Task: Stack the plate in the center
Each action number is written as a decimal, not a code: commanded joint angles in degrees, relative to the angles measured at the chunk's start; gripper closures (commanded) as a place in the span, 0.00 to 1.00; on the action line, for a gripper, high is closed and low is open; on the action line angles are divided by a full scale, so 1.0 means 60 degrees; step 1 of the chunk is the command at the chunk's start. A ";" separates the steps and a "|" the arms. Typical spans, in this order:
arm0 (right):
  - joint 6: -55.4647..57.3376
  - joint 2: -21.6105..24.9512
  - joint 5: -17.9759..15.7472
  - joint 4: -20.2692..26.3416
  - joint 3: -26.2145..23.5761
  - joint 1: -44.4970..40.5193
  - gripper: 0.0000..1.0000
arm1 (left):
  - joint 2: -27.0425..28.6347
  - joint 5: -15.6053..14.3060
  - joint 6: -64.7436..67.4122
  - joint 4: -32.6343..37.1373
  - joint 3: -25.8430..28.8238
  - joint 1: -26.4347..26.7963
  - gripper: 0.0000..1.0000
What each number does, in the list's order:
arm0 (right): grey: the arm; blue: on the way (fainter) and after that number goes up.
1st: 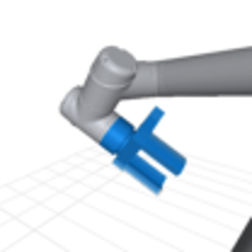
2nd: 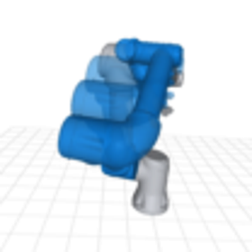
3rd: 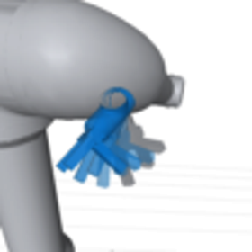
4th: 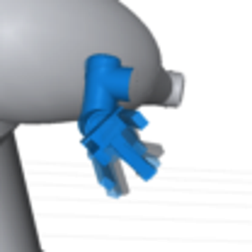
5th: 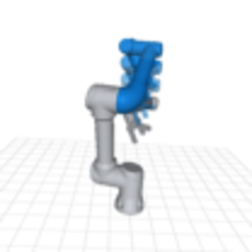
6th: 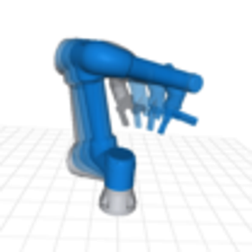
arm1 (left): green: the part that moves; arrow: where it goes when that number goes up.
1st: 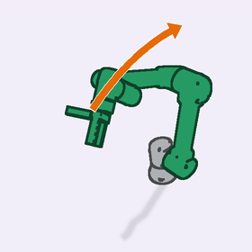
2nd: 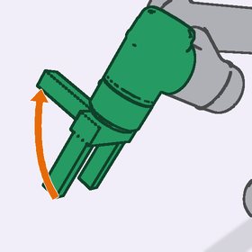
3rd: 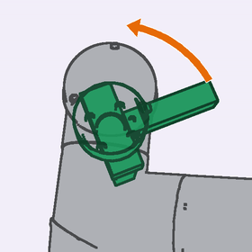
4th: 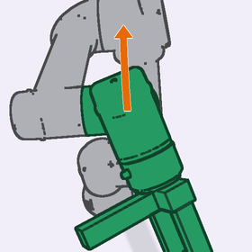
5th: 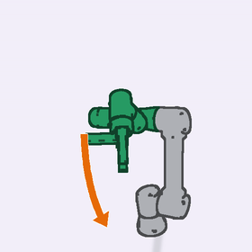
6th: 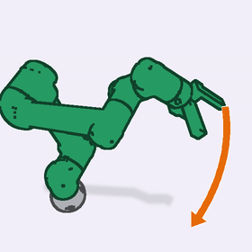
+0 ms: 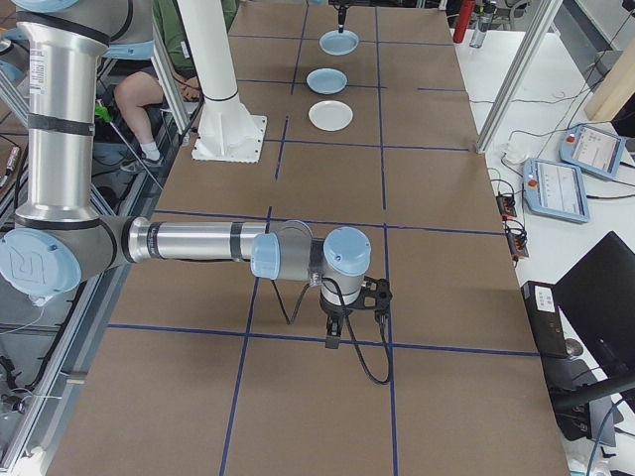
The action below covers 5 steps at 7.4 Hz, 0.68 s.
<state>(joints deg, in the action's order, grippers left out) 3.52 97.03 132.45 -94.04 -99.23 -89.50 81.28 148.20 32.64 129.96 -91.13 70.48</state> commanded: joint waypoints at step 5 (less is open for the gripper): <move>0.0000 0.0000 0.0000 0.0000 0.0000 0.0005 0.00 | 0.0179 -0.1419 0.5056 0.1935 -0.0779 -0.2895 1.00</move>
<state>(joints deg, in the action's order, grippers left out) 3.52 97.03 132.45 -94.04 -99.23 -89.47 82.02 141.97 57.36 138.41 -95.78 56.46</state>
